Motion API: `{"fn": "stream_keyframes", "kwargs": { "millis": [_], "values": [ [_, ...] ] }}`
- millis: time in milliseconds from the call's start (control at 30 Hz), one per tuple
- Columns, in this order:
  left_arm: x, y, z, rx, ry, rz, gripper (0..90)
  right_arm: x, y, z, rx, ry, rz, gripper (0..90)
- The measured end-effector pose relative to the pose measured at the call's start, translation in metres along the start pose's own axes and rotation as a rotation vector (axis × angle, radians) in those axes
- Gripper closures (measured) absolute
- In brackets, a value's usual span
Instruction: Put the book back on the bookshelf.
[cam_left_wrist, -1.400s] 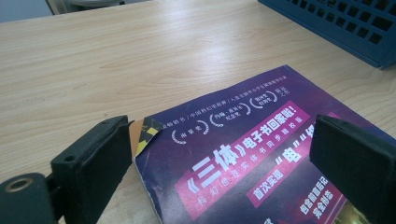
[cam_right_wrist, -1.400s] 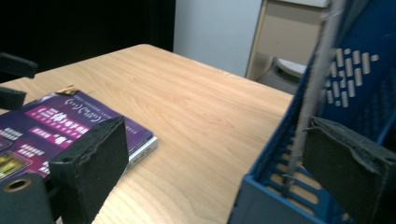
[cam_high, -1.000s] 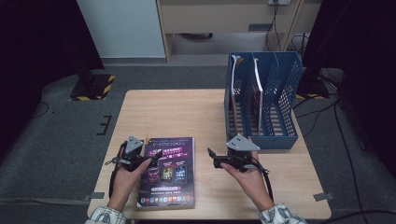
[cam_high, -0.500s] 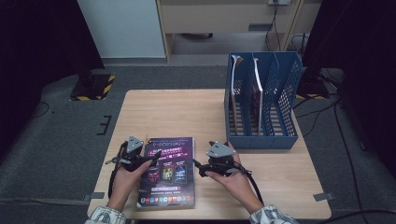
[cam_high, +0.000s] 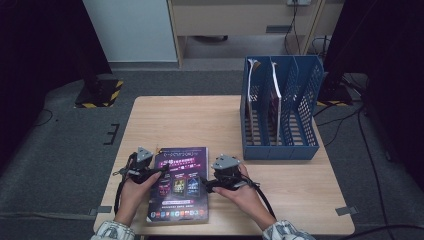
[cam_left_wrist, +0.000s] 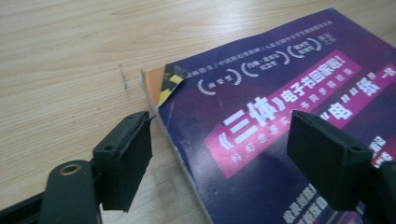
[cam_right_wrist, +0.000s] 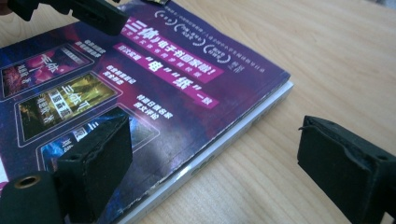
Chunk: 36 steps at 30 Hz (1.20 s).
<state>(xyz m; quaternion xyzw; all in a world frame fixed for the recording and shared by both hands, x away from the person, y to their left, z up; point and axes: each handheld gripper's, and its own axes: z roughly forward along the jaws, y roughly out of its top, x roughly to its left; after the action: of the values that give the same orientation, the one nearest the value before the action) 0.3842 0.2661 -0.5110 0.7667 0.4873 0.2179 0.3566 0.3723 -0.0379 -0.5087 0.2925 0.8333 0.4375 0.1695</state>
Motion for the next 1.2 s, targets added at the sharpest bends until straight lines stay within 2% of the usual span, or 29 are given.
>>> {"fn": "stream_keyframes", "kwargs": {
  "millis": [67, 133, 233, 367, 567, 800, 867, 1000, 1067, 1100, 1200],
  "values": [
    [0.001, -0.0017, 0.0023, 0.025, -0.002, -0.007, 19.9, -0.0011, -0.0013, 0.0012, 0.009, 0.008, 0.01, 10.4],
    [0.0025, -0.0026, 0.0034, 0.02, -0.014, -0.034, 19.1, -0.0019, -0.0033, 0.0023, 0.019, 0.018, 0.025, 10.4],
    [0.0031, -0.0033, 0.0044, 0.022, -0.04, -0.051, 19.8, -0.0029, -0.0054, 0.0034, 0.032, 0.021, 0.023, 10.4],
    [0.0017, -0.0036, 0.0052, 0.024, -0.072, -0.057, 22.3, -0.0029, -0.0054, 0.0029, 0.036, 0.028, 0.03, 10.5],
    [0.0031, -0.0041, 0.0058, 0.024, -0.086, -0.068, 22.7, -0.004, -0.0057, 0.0027, 0.038, 0.031, 0.031, 10.5],
    [0.0019, -0.0028, 0.0042, 0.035, -0.083, -0.048, 23.3, -0.0046, -0.0068, 0.0034, 0.042, 0.031, 0.034, 10.5],
    [0.0009, -0.0025, 0.0043, 0.038, -0.097, -0.051, 24.4, -0.004, -0.0068, 0.0037, 0.042, 0.033, 0.036, 10.5],
    [-0.0017, -0.0012, 0.0042, 0.039, -0.087, -0.034, 23.9, -0.0036, -0.0072, 0.0041, 0.048, 0.039, 0.031, 10.6],
    [-0.0024, -0.0008, 0.0039, 0.031, -0.1, -0.031, 26.3, -0.0038, -0.0076, 0.0045, 0.05, 0.042, 0.03, 10.6],
    [-0.0036, -0.0004, 0.004, 0.039, -0.092, -0.016, 26.7, -0.0037, -0.0079, 0.0047, 0.051, 0.043, 0.031, 10.5],
    [-0.0053, 0.0, 0.0043, 0.041, -0.086, -0.008, 25.2, -0.0032, -0.0087, 0.0058, 0.054, 0.047, 0.038, 10.5]
  ]
}}
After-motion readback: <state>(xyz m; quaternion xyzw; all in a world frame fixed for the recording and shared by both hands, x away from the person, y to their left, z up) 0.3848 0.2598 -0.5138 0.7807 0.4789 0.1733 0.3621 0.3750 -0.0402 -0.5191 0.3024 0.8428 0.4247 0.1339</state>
